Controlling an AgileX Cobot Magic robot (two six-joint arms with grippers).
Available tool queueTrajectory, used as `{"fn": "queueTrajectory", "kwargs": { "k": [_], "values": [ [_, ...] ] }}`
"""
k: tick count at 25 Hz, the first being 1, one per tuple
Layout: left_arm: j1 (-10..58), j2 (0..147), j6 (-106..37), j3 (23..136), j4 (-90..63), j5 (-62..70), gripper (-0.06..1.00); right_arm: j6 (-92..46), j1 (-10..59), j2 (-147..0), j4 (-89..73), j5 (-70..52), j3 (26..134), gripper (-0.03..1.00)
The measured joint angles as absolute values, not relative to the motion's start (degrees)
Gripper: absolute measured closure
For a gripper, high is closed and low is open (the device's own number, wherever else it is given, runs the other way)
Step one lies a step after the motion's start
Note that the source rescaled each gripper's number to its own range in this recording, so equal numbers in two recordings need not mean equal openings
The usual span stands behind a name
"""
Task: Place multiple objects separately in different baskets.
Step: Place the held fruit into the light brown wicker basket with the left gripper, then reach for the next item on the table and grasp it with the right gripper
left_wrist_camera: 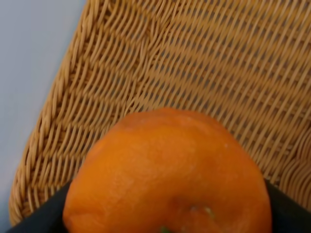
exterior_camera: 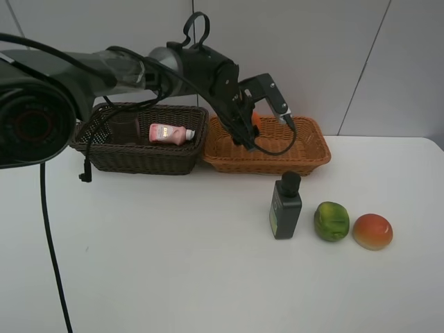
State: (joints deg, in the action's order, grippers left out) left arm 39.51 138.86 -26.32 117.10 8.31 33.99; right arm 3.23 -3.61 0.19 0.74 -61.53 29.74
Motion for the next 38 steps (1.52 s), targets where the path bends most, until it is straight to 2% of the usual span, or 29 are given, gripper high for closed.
{"fn": "queueTrajectory", "kwargs": {
  "k": [7,11,14,30,38],
  "values": [
    [39.03,138.86,-26.32,117.10,7.92,35.25,0.14,3.23,-3.61,0.19,0.74,-61.53,29.74,-0.03],
    [38.51,138.86,-26.32,117.10,7.46,35.42,0.04,3.23,-3.61,0.19,0.74,-61.53,29.74,-0.03],
    [38.33,138.86,-26.32,117.10,7.30,35.78,0.01,3.23,-3.61,0.19,0.74,-61.53,29.74,-0.03],
    [37.96,137.66,-26.39,117.10,7.32,37.71,0.00,3.23,-3.61,0.19,0.74,-61.53,29.74,-0.03],
    [37.96,131.26,-28.05,117.10,7.46,49.31,0.00,3.23,-3.61,0.19,0.74,-61.53,29.74,-0.03]
  ]
}}
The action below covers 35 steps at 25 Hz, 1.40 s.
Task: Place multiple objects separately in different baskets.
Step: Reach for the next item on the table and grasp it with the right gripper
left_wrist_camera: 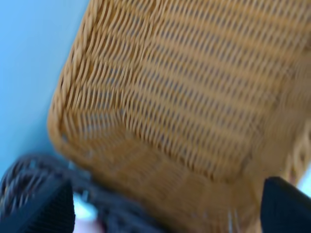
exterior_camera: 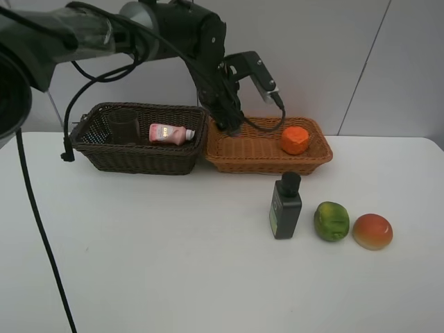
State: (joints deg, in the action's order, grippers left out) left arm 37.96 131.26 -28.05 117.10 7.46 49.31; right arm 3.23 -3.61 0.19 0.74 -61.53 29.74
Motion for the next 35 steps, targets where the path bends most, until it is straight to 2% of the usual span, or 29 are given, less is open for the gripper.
{"fn": "queueTrajectory", "kwargs": {
  "k": [7,14,27,35],
  "values": [
    [37.96,123.79,-27.55,117.10,6.61,66.88,0.00,3.23,-3.61,0.19,0.74,-61.53,29.74,-0.03],
    [38.12,110.08,-24.57,112.11,0.81,69.44,0.00,3.23,-3.61,0.19,0.74,-61.53,29.74,-0.03],
    [38.12,75.51,-24.22,83.18,-4.43,69.70,0.00,3.23,-3.61,0.19,0.74,-61.53,29.74,-0.03],
    [37.92,58.22,-14.44,62.82,-5.18,69.82,0.00,3.23,-3.61,0.19,0.74,-61.53,29.74,-0.03]
  ]
}}
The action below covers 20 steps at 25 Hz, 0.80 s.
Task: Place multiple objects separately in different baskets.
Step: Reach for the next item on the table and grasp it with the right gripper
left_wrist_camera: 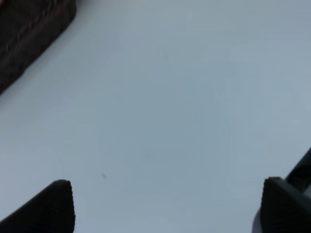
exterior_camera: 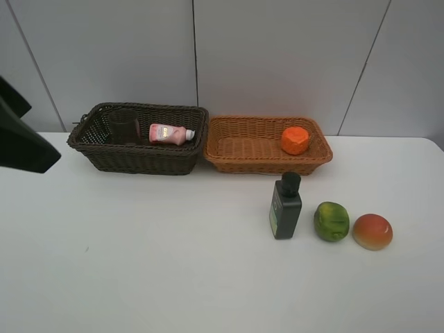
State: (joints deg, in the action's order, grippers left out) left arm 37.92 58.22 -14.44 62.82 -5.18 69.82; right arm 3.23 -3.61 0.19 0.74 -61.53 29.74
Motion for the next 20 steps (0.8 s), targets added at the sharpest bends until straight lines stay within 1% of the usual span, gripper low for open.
{"fn": "queueTrajectory", "kwargs": {
  "k": [2,5,9,17,20],
  "values": [
    [37.16,52.93,-12.19,57.42,-5.41,69.82,0.00,3.23,-3.61,0.19,0.74,-61.53,29.74,-0.03],
    [34.16,45.71,-10.41,49.61,-6.32,68.62,0.00,3.23,-3.61,0.19,0.74,-61.53,29.74,-0.03],
    [26.58,36.25,-9.52,40.33,-9.85,64.66,0.00,3.23,-3.61,0.19,0.74,-61.53,29.74,-0.03],
    [11.52,18.70,-8.58,30.89,-12.10,63.45,0.00,3.23,-3.61,0.19,0.74,-61.53,29.74,-0.03],
    [8.25,13.44,-8.58,29.30,-12.10,62.85,0.00,3.23,-3.61,0.19,0.74,-61.53,29.74,-0.03]
  ]
}}
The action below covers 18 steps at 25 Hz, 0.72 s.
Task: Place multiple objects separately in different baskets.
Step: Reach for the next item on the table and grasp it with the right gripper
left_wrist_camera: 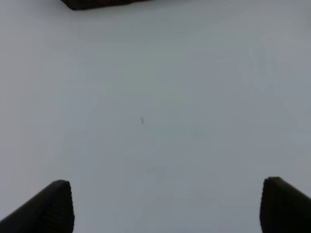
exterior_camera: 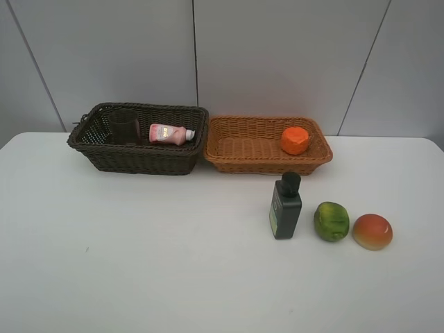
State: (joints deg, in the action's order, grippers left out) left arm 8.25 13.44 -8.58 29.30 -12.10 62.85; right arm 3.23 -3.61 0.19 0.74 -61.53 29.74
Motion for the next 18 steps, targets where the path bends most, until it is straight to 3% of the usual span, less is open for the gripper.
{"fn": "queueTrajectory", "kwargs": {
  "k": [9,18],
  "values": [
    [1.44,0.72,-9.29,29.02,-12.04,62.20,0.00,3.23,-3.61,0.19,0.74,-61.53,29.74,-0.03],
    [1.10,-0.35,-9.59,29.00,-10.77,62.25,0.01,3.23,-3.61,0.19,0.74,-61.53,29.74,-0.03]
  ]
}}
